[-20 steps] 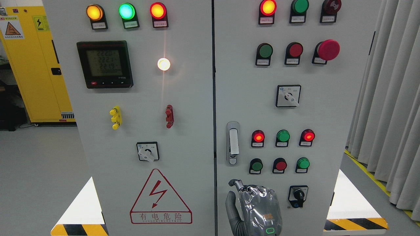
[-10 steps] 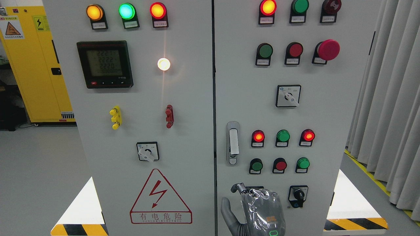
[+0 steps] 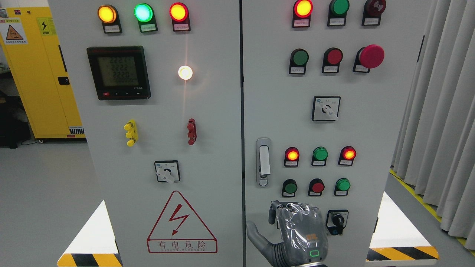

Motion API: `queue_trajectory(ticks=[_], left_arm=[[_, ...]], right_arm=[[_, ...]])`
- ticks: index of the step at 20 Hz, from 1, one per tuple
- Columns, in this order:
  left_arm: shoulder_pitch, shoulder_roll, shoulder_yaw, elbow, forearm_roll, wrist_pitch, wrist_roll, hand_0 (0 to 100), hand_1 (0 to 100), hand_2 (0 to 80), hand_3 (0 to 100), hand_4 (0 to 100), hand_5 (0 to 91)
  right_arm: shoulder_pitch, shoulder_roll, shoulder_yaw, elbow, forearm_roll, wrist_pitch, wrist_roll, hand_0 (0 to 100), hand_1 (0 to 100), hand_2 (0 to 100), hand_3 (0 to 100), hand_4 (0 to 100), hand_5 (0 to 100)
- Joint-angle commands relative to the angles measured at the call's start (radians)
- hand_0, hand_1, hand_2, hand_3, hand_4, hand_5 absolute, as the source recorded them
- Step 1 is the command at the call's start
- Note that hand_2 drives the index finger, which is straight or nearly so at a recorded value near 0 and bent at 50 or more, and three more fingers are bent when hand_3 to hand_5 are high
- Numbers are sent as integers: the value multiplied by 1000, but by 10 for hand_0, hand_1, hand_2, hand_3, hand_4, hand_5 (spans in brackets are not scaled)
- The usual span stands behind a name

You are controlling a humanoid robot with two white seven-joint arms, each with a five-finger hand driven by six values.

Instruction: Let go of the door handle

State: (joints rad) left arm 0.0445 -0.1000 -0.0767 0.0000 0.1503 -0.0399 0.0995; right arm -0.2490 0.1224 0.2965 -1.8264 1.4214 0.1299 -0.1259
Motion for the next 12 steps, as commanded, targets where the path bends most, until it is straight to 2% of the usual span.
queue_trajectory(ticks=[1,3,5,12], left_arm=[[0,-1,0,-15,0,0,0,120,556,0,0,0,0],[0,0,0,-15,0,0,0,120,556,0,0,0,0],[0,0,0,-15,0,0,0,120,556,0,0,0,0],[0,-1,0,-15,0,0,0,120,556,0,0,0,0]], right_arm=[[-70,-7,-25,-22,8,4,14,241,383,1000,1000,1000,1000],[-98,-6,-26,-16,25,5,22,240,391,1000,1000,1000,1000],[-99,-3,-26,-16,30,8,49,241,371,1000,1000,1000,1000],[-116,-4,-46,1,31,14,55,243,282,1000,1000,1000,1000]])
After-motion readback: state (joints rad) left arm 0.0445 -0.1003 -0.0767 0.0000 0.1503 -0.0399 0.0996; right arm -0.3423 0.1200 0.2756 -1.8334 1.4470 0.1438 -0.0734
